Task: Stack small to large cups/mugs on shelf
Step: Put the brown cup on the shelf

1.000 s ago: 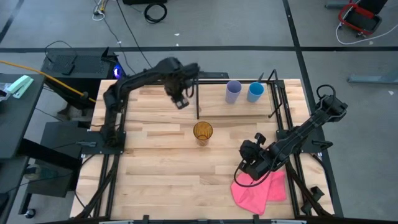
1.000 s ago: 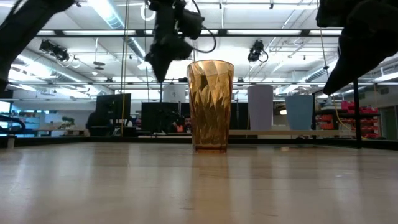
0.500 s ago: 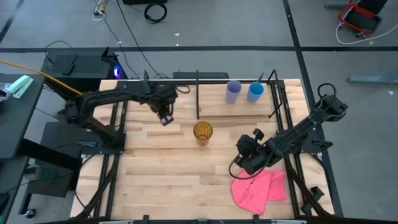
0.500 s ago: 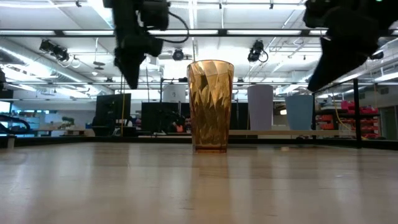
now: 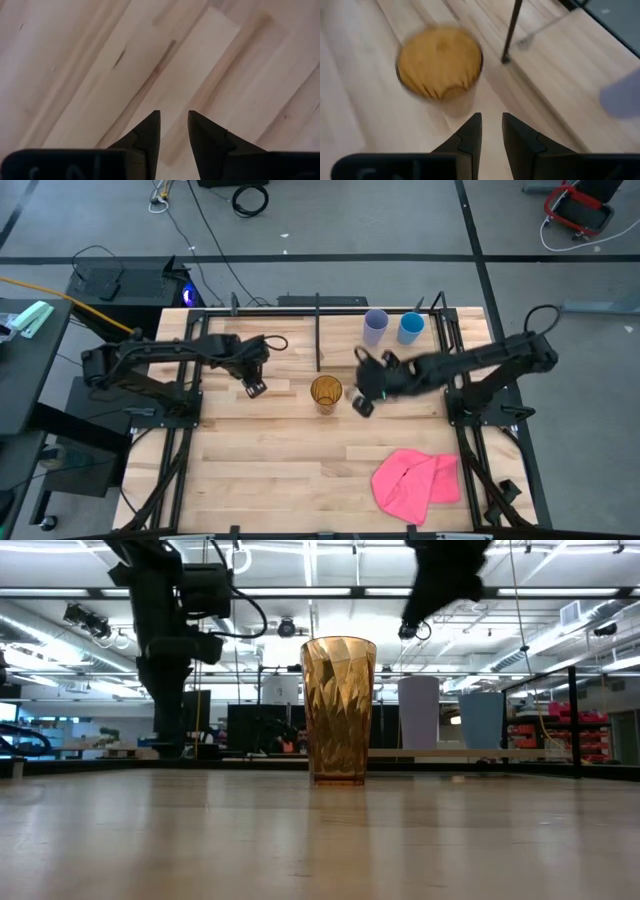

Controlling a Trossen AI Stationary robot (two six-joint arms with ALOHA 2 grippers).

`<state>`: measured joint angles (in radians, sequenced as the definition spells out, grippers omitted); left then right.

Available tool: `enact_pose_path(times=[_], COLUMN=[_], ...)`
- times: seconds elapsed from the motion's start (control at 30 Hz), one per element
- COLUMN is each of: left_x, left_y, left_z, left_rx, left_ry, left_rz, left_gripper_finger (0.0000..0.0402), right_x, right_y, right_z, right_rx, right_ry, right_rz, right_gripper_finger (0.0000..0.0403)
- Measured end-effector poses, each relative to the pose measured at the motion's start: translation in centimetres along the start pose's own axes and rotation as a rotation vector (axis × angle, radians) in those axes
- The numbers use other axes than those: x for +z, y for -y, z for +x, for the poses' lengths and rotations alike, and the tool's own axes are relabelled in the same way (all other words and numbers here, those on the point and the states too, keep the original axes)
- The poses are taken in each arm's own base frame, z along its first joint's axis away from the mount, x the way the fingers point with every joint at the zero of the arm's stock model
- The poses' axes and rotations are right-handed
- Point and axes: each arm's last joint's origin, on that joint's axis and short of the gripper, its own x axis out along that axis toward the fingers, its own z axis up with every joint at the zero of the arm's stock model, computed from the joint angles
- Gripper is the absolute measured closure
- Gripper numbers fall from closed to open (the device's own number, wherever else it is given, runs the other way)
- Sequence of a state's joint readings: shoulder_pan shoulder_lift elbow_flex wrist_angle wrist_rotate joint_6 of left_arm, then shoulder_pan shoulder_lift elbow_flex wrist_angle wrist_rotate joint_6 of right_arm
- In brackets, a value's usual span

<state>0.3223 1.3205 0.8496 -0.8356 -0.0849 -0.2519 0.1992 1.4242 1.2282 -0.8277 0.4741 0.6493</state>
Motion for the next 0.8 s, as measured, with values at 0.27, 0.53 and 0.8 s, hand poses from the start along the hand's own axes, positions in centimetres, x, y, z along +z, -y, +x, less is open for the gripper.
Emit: enact_pose_path(times=[0.27, 0.53, 0.8], left_x=[0.2, 0.8, 1.1], left_y=[1.2, 2.4, 2.6], left_z=[0.5, 0.3, 0.2], left_rx=[-0.048, -0.087, -0.092], left_ry=[0.115, 0.204, 0.243], left_rz=[0.033, 0.071, 0.076], left_gripper_finger=[0.0294, 0.0294, 0.0294], right_x=[6.8, 8.4, 7.9], right_y=[5.0, 7.7, 5.0], right_z=[-0.8, -0.2, 1.7], right_rx=[0.278, 0.385, 0.417], right_ry=[-0.055, -0.108, -0.151], right_rz=[0.085, 0.175, 0.117], right_gripper_finger=[0.0319, 0.0307, 0.0262])
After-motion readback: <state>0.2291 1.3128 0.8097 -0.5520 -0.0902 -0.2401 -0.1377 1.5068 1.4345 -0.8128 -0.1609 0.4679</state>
